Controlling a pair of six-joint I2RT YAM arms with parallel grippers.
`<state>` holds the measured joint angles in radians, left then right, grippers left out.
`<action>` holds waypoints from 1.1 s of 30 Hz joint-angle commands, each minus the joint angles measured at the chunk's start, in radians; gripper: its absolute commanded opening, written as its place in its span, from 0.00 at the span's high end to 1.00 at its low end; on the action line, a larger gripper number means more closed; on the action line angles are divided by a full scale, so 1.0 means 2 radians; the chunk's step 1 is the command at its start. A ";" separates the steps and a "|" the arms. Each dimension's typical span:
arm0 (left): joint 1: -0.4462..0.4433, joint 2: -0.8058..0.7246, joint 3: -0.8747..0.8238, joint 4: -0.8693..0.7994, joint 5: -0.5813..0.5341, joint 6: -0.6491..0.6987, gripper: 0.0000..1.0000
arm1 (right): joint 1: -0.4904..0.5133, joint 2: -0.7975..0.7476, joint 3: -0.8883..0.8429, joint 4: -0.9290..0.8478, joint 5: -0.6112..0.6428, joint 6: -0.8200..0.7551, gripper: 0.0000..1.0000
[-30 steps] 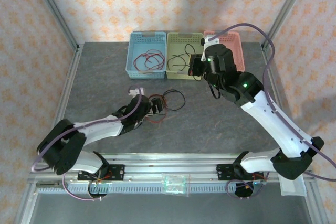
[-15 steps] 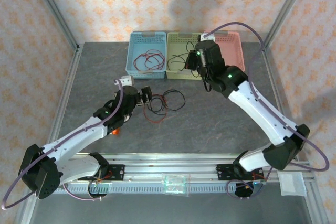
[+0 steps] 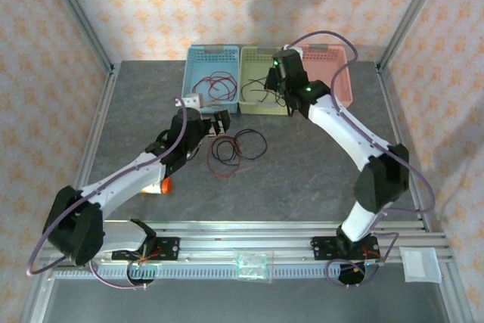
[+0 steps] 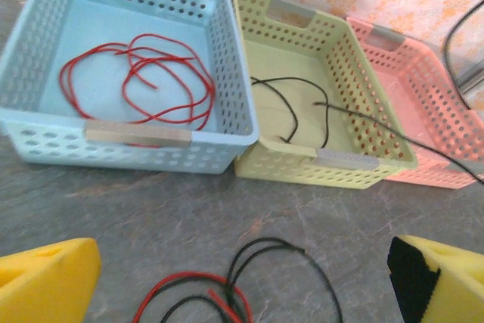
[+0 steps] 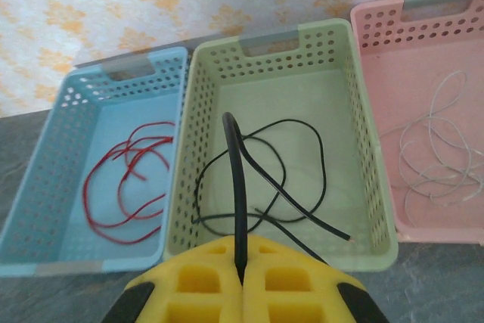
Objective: Untangle the cables
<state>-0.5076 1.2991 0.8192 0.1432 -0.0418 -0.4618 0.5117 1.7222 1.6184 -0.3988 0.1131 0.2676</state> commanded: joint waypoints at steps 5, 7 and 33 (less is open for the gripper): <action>0.016 0.074 0.064 0.072 0.047 0.005 0.01 | -0.017 0.105 0.120 0.001 0.000 -0.022 1.00; 0.023 0.094 0.080 0.076 0.057 0.003 0.01 | -0.021 0.133 0.154 -0.011 -0.001 -0.024 1.00; 0.072 0.172 0.134 0.061 0.124 -0.008 0.01 | -0.063 0.359 0.408 -0.060 -0.026 -0.052 0.72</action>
<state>-0.3645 1.6341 1.0618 0.2821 0.1757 -0.4725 0.3851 2.4435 2.3875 -0.4976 0.0765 0.1738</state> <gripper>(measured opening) 0.992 0.267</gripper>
